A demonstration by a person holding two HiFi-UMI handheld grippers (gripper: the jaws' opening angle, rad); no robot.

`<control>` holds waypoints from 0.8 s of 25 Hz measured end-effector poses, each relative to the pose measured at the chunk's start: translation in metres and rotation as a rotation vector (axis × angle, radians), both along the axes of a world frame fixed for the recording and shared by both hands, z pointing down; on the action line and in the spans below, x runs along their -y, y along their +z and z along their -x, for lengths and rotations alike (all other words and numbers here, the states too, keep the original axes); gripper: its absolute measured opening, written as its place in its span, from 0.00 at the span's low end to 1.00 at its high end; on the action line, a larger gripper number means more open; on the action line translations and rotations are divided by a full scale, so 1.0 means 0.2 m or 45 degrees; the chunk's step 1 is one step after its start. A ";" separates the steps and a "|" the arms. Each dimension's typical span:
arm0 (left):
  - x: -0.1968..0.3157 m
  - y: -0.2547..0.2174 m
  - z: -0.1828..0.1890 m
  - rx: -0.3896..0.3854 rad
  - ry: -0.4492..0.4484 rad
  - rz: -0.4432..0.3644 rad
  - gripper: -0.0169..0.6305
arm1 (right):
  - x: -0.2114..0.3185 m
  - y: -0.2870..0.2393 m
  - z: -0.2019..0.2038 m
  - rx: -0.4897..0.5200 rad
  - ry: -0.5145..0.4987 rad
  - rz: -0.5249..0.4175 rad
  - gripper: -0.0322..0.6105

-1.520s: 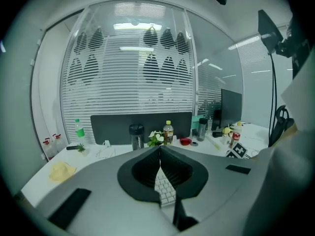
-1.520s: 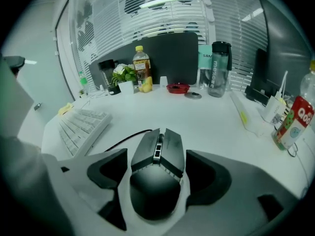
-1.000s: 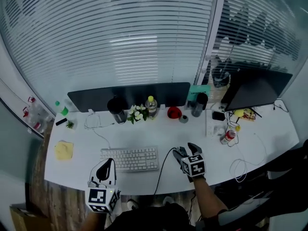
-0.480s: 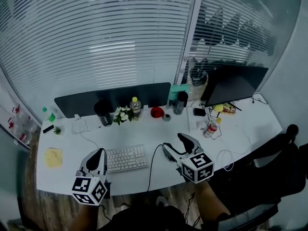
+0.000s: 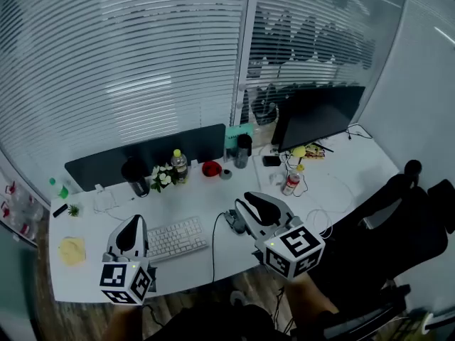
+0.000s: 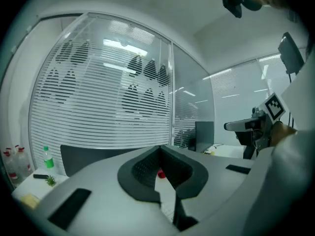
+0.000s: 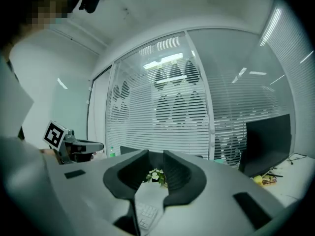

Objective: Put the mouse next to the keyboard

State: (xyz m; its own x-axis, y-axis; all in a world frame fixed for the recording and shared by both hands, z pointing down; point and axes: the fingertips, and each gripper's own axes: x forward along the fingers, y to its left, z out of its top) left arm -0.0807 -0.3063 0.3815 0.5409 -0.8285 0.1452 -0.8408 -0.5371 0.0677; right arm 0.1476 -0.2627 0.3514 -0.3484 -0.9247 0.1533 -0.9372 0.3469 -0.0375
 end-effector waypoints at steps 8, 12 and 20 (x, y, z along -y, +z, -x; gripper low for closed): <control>-0.01 -0.04 -0.02 0.005 0.011 -0.025 0.07 | -0.04 -0.03 0.00 -0.042 0.051 -0.006 0.05; -0.01 -0.07 -0.03 -0.010 0.018 -0.042 0.07 | -0.05 -0.03 -0.01 -0.048 0.054 -0.005 0.05; 0.00 -0.06 -0.03 -0.004 -0.017 -0.028 0.07 | -0.02 -0.05 -0.01 -0.072 0.024 -0.029 0.05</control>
State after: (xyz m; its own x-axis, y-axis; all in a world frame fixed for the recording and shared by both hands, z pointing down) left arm -0.0741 -0.3066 0.3702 0.5302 -0.8386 0.1251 -0.8477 -0.5273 0.0585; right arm 0.1491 -0.2581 0.3413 -0.3223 -0.9346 0.1508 -0.9439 0.3293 0.0236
